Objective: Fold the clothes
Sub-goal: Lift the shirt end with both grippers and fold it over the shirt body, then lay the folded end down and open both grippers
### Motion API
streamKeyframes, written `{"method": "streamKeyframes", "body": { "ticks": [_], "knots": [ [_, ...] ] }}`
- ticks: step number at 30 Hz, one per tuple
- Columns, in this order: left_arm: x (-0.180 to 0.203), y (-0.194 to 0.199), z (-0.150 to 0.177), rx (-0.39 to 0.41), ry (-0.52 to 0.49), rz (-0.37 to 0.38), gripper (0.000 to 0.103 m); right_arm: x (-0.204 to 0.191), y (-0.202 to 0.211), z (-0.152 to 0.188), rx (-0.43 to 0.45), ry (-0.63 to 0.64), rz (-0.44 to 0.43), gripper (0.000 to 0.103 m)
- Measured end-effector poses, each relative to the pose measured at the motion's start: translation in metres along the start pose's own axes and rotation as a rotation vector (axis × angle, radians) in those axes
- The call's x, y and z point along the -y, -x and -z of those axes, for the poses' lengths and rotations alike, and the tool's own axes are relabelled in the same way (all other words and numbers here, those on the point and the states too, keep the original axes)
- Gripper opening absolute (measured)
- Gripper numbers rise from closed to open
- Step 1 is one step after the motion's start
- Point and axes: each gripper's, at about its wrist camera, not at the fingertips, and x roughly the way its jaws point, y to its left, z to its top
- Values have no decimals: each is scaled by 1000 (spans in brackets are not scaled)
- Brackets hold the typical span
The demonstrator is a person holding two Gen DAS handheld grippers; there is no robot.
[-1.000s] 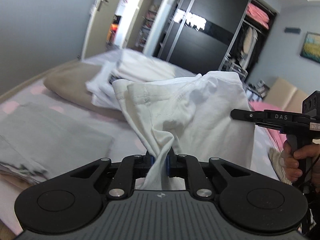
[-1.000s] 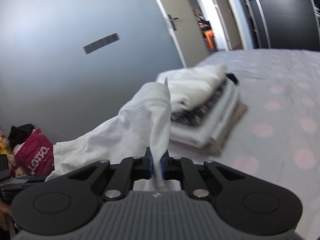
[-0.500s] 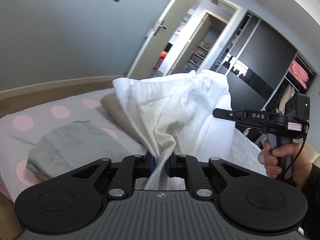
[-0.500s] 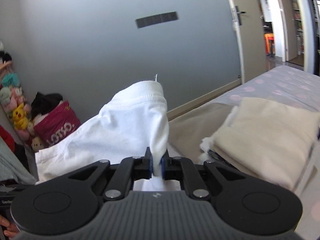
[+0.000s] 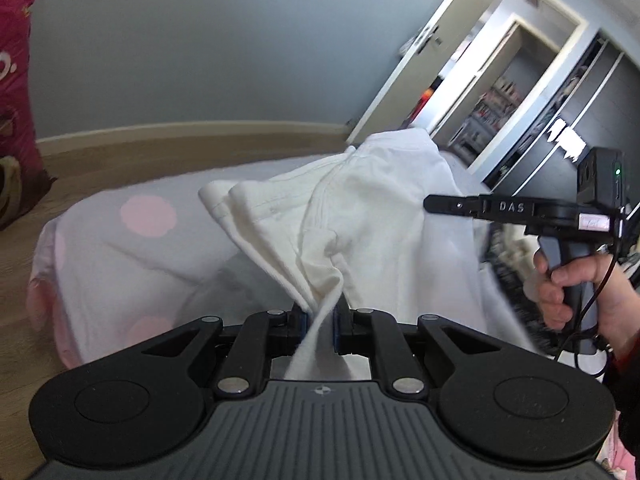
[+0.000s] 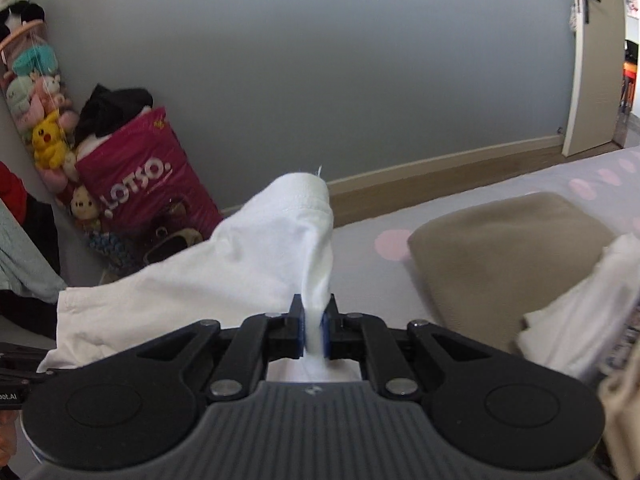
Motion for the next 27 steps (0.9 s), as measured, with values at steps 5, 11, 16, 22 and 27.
{"method": "streamKeyframes", "body": {
  "ticks": [5,11,16,22,27],
  "knots": [
    [-9,-24,1,-48,-15,-69,10,2,-53,8,-53,3,-19,9],
    [-6,-38,5,-97,-54,-135,11,23,-98,13,-119,-27,3,9],
    [-9,-47,2,-116,-53,-151,11,35,-121,20,-168,-63,39,9],
    [-17,-35,4,-129,-17,-158,15,39,-133,23,-187,-106,76,10],
    [-20,-7,0,-46,-12,-244,28,39,-96,16,-115,-72,124,33]
  ]
}}
